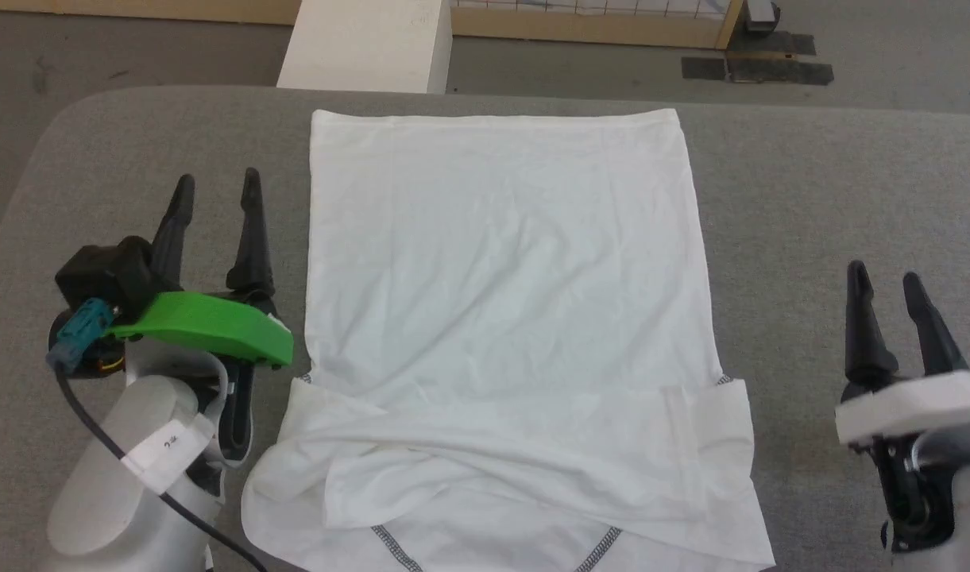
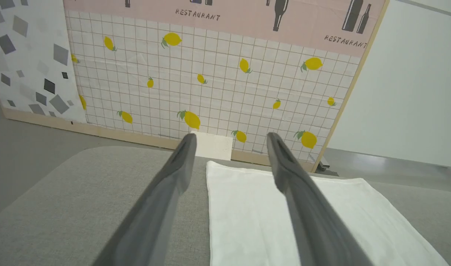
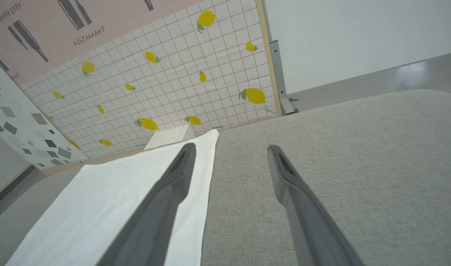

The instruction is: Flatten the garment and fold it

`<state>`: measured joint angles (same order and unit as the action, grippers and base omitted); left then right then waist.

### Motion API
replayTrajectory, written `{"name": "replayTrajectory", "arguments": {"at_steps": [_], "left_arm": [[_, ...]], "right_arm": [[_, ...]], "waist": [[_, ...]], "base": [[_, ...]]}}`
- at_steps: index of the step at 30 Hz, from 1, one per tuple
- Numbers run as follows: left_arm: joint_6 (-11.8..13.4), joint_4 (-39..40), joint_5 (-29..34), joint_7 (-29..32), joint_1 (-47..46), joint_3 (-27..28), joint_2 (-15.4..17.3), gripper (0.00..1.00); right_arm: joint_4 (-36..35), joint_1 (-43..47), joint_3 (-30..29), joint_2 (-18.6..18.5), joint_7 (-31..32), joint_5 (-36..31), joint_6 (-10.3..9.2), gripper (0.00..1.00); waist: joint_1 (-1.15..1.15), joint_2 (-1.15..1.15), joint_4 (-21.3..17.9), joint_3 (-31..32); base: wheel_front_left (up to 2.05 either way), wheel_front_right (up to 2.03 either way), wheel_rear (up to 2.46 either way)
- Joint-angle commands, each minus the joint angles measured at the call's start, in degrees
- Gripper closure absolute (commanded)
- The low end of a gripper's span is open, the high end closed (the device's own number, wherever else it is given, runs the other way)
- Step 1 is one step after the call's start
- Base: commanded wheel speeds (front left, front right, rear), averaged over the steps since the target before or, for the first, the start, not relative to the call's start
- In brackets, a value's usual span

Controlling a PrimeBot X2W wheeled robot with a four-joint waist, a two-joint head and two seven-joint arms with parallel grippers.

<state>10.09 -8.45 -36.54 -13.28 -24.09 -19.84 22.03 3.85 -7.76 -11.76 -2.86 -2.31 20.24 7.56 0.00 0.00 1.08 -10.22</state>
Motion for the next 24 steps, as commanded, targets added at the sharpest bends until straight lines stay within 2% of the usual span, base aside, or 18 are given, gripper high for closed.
{"name": "replayTrajectory", "arguments": {"at_steps": [1,6,8,11,15,20,24], "left_arm": [[0.5,1.4,1.0,-0.8,1.4,0.9,0.2,0.00],[1.1,5.8,2.0,-1.5,2.9,2.8,-0.8,0.00],[0.9,7.4,2.3,-1.6,2.5,3.1,-1.2,0.00],[0.6,9.5,2.7,-1.6,1.5,3.6,-1.8,0.00],[-0.1,11.2,3.0,-1.6,-0.4,3.4,-2.3,0.00],[-0.7,12.4,3.7,-1.7,-2.3,2.7,-3.1,0.00],[-0.8,13.1,4.2,-1.7,-2.9,2.7,-3.7,0.00]], "right_arm": [[0.6,-3.7,-0.1,0.0,2.3,-0.4,-0.08,0.00],[3.8,-16.9,-0.4,0.0,11.3,-3.7,-0.08,0.00],[6.1,-23.1,-0.7,0.0,16.4,-6.9,-0.08,0.00],[10.5,-33.1,0.2,-0.9,24.6,-12.7,-0.08,0.00],[17.4,-45.3,-1.5,-1.8,33.9,-16.1,-0.08,0.00],[23.8,-56.3,-3.1,-3.0,45.8,-24.2,-0.08,0.00],[27.0,-61.2,-2.2,-3.2,54.7,-28.5,-0.08,0.00]], "waist": [[0.00,0.00,-0.4,-2.2],[0.00,0.00,0.6,-7.1],[0.00,0.00,1.6,-9.9],[0.00,0.00,3.1,-13.9],[0.00,0.00,5.3,-18.9],[0.00,0.00,7.8,-23.8],[0.00,0.00,9.1,-26.0]], "base": [[0.00,0.00,0.00],[0.00,0.00,0.00],[0.00,0.00,0.00],[0.00,0.00,0.00],[0.00,0.00,0.00],[0.00,0.00,0.00],[0.00,0.00,0.00]]}}
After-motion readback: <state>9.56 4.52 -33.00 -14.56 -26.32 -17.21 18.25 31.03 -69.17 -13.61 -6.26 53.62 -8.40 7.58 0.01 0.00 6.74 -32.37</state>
